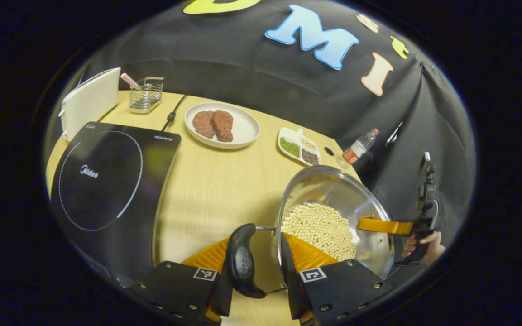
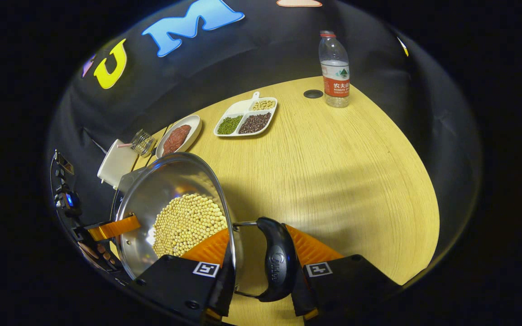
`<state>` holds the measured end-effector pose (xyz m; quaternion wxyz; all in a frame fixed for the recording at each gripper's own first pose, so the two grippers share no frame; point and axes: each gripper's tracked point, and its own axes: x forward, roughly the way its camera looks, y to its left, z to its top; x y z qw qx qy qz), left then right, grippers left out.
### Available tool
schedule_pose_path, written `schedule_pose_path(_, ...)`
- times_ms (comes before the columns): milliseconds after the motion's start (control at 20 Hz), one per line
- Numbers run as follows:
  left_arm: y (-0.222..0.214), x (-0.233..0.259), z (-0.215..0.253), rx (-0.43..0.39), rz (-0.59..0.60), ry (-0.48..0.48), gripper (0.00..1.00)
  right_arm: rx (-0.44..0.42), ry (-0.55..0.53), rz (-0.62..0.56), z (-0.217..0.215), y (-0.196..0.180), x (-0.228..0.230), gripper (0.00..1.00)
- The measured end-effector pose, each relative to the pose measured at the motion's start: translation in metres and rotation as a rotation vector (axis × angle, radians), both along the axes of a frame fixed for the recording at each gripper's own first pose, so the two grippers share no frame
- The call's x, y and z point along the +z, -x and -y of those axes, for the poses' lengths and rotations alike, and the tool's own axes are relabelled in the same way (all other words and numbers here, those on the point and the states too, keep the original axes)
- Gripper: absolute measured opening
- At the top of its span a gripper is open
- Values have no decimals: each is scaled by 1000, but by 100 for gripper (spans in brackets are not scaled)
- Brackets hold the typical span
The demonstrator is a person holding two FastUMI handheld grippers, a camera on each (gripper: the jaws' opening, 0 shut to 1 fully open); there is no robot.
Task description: First push the handle of the pot to place it horizontally, then grasp the pot with both hands and set it on the induction cooktop.
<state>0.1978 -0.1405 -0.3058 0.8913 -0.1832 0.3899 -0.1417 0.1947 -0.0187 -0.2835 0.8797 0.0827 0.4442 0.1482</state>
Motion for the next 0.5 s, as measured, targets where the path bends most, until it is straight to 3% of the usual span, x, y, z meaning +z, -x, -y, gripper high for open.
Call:
schedule_pose_path(200, 38, 21, -4, -11, -20, 19, 53, -10, 9, -24, 2, 43, 22, 55)
schedule_pose_path(250, 44, 28, -7, -13, -17, 25, 50, -15, 13, -24, 2, 53, 28, 54)
schedule_pose_path(300, 50, 34, -9, -18, -17, 29, 54, -21, 12, -24, 1, 59, 35, 52)
schedule_pose_path(500, 66, 58, -27, -33, -16, 41, 50, -46, 18, -10, -13, 85, 62, 54)
